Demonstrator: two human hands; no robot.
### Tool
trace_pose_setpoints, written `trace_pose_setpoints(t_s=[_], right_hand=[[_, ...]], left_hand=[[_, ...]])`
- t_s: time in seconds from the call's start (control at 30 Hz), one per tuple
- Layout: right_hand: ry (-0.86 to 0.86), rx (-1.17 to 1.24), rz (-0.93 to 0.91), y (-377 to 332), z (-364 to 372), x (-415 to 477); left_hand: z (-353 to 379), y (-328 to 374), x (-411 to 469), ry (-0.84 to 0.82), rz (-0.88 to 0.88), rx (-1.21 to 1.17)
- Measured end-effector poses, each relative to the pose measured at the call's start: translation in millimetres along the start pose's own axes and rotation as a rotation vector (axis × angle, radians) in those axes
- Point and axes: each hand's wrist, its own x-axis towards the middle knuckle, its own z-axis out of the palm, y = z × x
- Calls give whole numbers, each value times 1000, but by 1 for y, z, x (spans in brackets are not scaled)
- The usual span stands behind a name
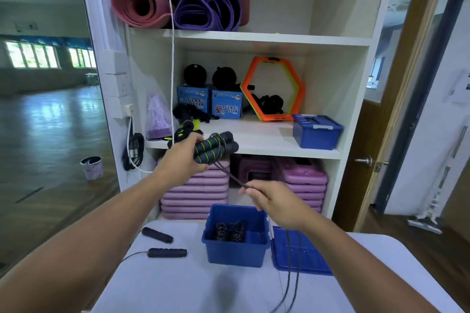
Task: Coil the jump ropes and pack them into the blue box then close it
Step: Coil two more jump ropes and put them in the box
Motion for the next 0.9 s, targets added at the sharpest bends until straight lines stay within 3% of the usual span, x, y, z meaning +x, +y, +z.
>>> trace_pose_setpoints(t_s=[0.23,0.33,0.43,0.5,0.6,0.77,0.83,0.9], right_hand=[[20,-208,-116,-40,-52,15],[30,-279,-174,-48,-72,22],[67,-256,-164,-40,-84,28],[79,-200,-136,-31,-88,29],[101,87,-48,-22,-84,25],[125,442,117,-2,-55,9],[141,389,222,1,-30,1],[183,415,165,-1,-4,0]], left_hand=[[9,8,-21,-278,255,164],[12,21,-42,-403,317,85],[4,36,-63,-421,304,-48],[-5,47,-74,-403,298,-125],[-17,63,-87,-384,291,-294],[-28,66,-90,-400,218,-720],[-30,66,-85,-333,186,-776],[-31,66,-79,-273,145,-775]])
